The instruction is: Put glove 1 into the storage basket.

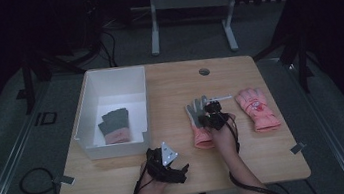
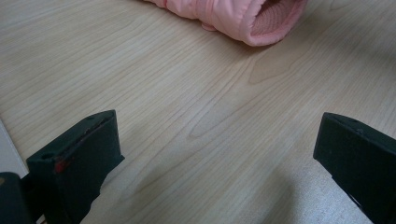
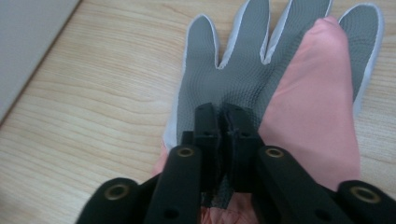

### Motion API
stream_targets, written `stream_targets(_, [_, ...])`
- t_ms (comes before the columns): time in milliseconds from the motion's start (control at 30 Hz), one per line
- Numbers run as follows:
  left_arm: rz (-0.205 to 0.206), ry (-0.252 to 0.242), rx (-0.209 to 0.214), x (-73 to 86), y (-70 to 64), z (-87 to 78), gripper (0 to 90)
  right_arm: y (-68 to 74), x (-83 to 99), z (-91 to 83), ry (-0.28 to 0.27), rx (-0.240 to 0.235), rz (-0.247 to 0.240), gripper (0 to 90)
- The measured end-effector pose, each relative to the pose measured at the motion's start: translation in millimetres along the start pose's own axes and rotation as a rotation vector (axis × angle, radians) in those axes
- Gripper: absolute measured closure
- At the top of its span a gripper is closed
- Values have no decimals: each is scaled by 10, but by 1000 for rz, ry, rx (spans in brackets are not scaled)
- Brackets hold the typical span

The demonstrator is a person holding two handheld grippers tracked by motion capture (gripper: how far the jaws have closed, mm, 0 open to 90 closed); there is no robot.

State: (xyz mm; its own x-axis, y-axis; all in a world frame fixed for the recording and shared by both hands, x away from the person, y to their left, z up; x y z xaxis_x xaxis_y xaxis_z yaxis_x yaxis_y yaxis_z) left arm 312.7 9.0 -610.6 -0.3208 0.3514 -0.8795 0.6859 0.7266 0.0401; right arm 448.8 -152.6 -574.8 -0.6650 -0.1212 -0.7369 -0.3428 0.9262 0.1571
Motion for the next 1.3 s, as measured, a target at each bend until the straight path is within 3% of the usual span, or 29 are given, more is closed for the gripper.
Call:
stream_targets(167, [9,3,3,3,-7,8,5,-10,-217,-282,-92,-44,-9,759])
stream_targets(300, [6,-2,7,-2,-12,3,5,-211,-354,-488,-140,-41,-44,730])
stream_targets(433, [9,2,7,2,-10,10,4,-541,-367,-619,-154,-13,-91,708])
stream_targets(500, [10,3,6,3,-15,13,5,-737,-339,-666,-151,-9,-65,710])
stream_targets(733, [18,17,8,12,-19,28,5,-1336,-237,-845,-166,59,-100,697])
stream_targets(800, [19,18,9,12,-19,29,5,-1417,-221,-869,-168,65,-102,691])
stream_targets(833, [17,16,9,11,-19,30,5,-1599,-184,-907,-170,87,-102,680])
stream_targets(1033, [11,14,9,9,-18,32,5,-1998,-103,-918,-158,136,-90,641])
stream_targets(1300, [7,14,10,9,-18,35,5,-2144,-55,-772,-124,147,-97,578])
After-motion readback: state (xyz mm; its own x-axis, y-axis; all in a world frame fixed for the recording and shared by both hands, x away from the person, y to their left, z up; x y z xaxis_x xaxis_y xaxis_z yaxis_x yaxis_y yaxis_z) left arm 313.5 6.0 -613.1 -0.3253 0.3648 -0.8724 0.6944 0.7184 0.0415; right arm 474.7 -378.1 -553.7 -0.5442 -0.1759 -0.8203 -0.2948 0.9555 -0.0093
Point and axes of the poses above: each handheld gripper's, and its own axes: z roughly forward along the jaws, x roughly out of its underside, y roughly to its left, the point moved 6 cm from there along z, roughly forward along the jaws, and after that the axes turned 8 degrees about -y, right-handed, at the moved point
